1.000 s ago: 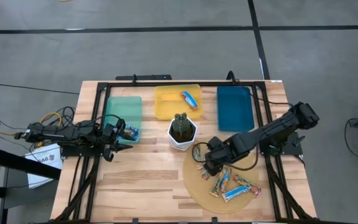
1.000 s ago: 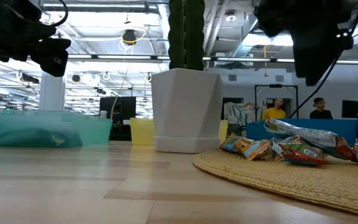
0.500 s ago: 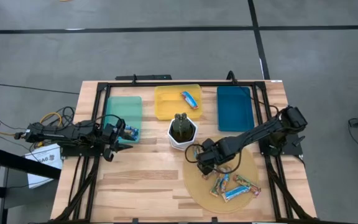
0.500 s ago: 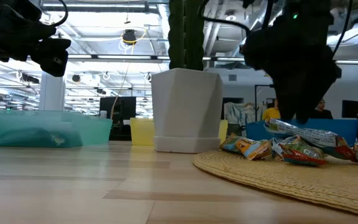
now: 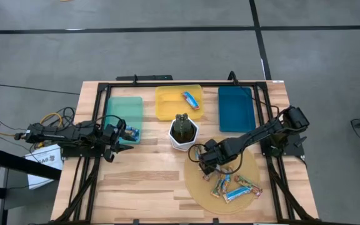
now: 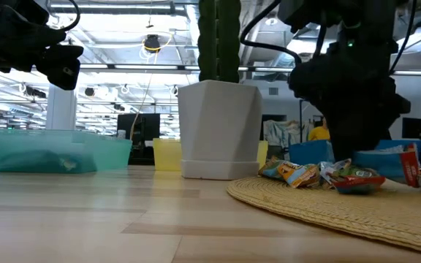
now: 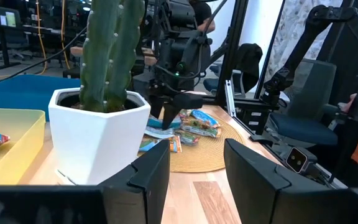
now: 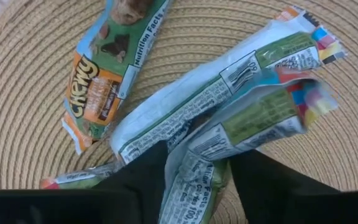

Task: Pick and place Granola Bars by type
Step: Put the red granola bar into the yellow bin

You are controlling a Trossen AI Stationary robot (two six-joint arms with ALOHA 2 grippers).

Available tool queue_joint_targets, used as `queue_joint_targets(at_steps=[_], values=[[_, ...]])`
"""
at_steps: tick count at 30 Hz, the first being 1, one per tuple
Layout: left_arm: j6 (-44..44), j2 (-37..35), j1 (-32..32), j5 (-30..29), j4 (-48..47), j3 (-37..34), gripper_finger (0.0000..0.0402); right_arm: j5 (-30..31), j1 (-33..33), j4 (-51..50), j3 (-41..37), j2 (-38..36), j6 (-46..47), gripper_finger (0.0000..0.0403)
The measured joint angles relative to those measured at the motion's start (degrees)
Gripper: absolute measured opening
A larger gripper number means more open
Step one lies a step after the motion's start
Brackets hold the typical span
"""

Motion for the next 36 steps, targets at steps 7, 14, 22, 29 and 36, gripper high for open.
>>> queue_joint_targets(at_steps=[7,14,22,29,36], values=[[0.0,0.0,0.0,0.0,0.0,0.0,0.0144,-0.9,0.0,0.9,0.0,0.0,0.0,0.0083],[0.0,0.0,0.0,0.0,0.0,0.0,0.0144,-1.4,0.0,1.9,0.0,-2.3,0.1,0.0030],[0.0,0.0,0.0,0.0,0.0,0.0,0.0144,0.5,-0.7,1.7,0.0,-8.9,0.6,0.0010],[0.0,0.0,0.0,0.0,0.0,0.0,0.0144,5.2,-3.5,1.7,0.0,-15.9,0.6,0.0014],[0.0,0.0,0.0,0.0,0.0,0.0,0.0144,8.8,-7.7,1.7,0.0,-21.8,-0.5,0.0013]])
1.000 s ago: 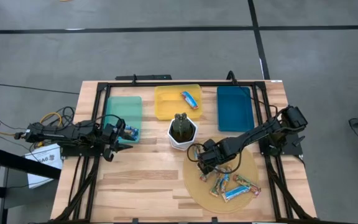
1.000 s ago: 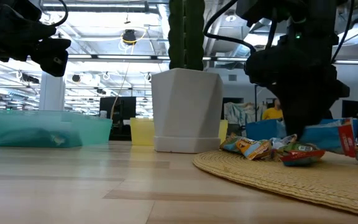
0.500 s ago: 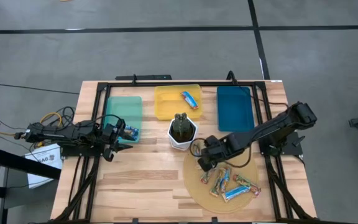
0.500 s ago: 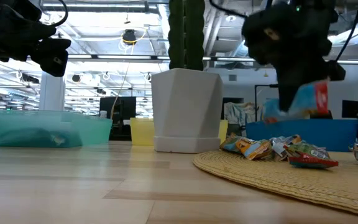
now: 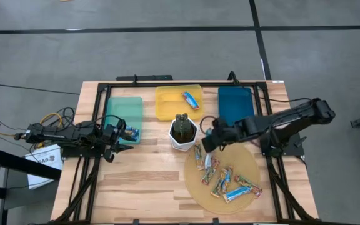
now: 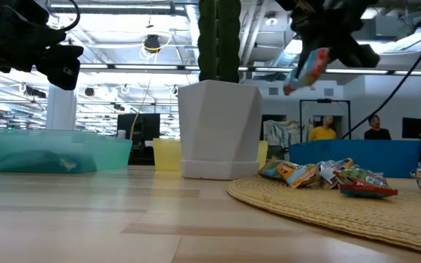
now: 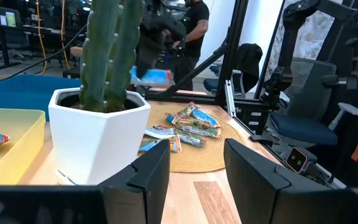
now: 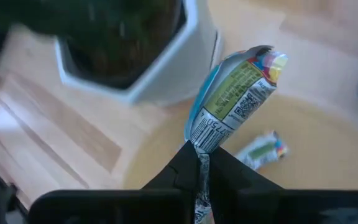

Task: Pick and place Granola Bars by type
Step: Put the red granola bar into the yellow bin

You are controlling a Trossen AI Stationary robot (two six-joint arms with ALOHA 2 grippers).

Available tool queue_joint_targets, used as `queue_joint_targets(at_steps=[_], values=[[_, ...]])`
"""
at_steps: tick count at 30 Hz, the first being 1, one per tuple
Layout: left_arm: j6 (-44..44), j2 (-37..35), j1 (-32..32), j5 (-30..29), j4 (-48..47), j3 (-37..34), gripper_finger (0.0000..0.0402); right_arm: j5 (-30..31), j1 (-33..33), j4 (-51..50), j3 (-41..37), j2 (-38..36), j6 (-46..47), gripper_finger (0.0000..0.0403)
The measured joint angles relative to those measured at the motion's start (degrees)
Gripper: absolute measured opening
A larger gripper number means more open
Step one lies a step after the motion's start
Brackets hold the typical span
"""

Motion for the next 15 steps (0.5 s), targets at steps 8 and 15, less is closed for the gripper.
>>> queue_joint_targets(at_steps=[8,15], values=[[0.0,0.0,0.0,0.0,0.0,0.0,0.0144,2.6,-5.6,0.0,0.0,-4.4,-6.7,0.0012],[0.0,0.0,0.0,0.0,0.0,0.0,0.0144,3.0,-11.3,0.9,0.0,-6.5,-14.9,0.0013]])
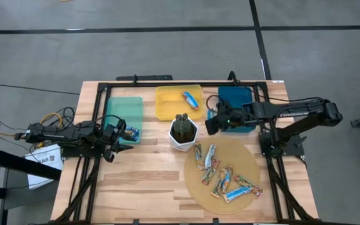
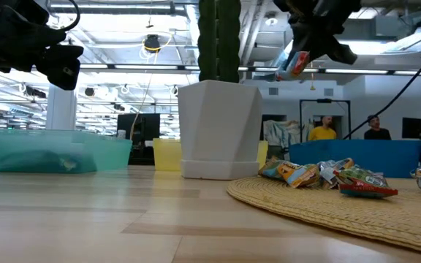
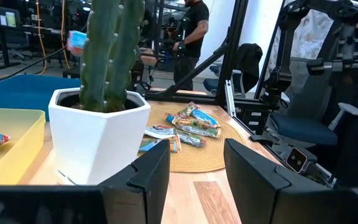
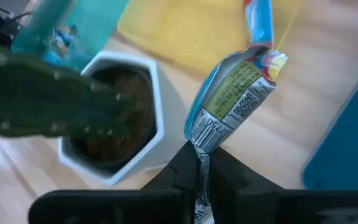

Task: Pick and place Granola Bars by type
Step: Put the red granola bar into the yellow bin

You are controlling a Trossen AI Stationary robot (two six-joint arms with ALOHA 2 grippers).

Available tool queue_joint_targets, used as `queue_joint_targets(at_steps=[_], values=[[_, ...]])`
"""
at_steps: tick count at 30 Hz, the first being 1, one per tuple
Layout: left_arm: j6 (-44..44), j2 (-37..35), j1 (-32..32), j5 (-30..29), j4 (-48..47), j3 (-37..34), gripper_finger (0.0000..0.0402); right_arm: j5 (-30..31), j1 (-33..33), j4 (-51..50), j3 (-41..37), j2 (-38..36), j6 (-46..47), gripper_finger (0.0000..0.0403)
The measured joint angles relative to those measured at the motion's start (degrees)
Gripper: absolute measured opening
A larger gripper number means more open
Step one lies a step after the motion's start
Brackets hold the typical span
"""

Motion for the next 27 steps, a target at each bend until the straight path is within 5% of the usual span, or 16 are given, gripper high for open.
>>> queue_joint_targets(at_steps=[13,27], values=[[0.0,0.0,0.0,0.0,0.0,0.0,0.0144,-1.1,-12.9,6.8,0.0,-1.1,-19.2,0.0014],[0.0,0.0,0.0,-0.3,0.0,0.0,0.0144,-12.2,-23.8,17.2,0.1,5.2,-33.2,0.0011]])
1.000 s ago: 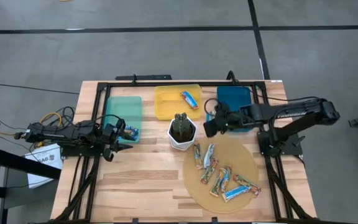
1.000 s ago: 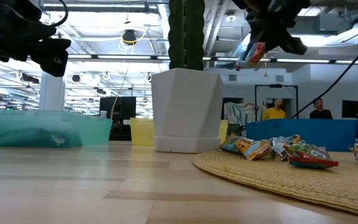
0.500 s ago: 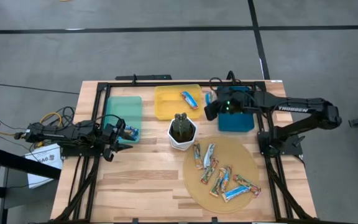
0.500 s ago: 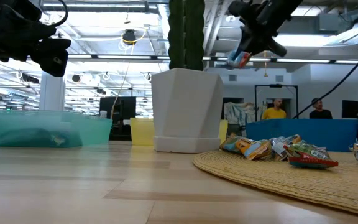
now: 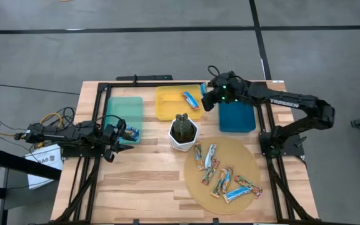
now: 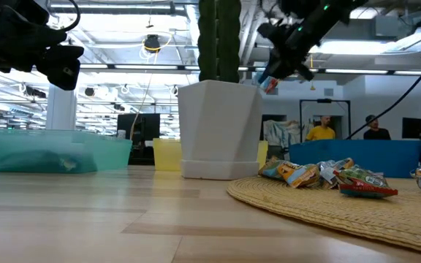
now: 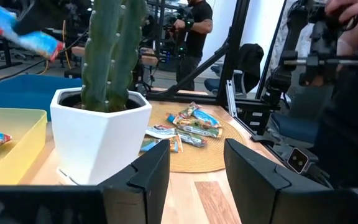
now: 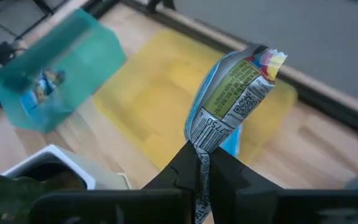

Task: Pick and place Granola Bars by type
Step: Put the red granola bar into the yellow bin

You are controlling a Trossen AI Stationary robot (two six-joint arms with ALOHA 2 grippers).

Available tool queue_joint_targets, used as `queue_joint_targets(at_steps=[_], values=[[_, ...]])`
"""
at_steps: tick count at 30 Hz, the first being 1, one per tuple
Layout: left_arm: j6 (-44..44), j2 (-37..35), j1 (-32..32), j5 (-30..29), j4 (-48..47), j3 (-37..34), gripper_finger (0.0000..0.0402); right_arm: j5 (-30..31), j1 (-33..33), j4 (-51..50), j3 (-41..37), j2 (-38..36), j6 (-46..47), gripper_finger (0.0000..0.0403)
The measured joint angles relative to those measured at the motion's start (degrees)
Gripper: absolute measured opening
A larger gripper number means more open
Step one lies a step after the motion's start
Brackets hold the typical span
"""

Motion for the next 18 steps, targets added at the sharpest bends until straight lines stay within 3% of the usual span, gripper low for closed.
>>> queue_joint_targets(at_steps=[5,18], values=[[0.0,0.0,0.0,0.0,0.0,0.0,0.0144,-4.8,-1.4,3.8,0.9,6.4,-1.9,0.0011],[0.0,0.0,0.0,-0.6,-0.1,0.0,0.0144,-5.1,-5.0,6.7,5.6,21.0,-4.6,0.0013]])
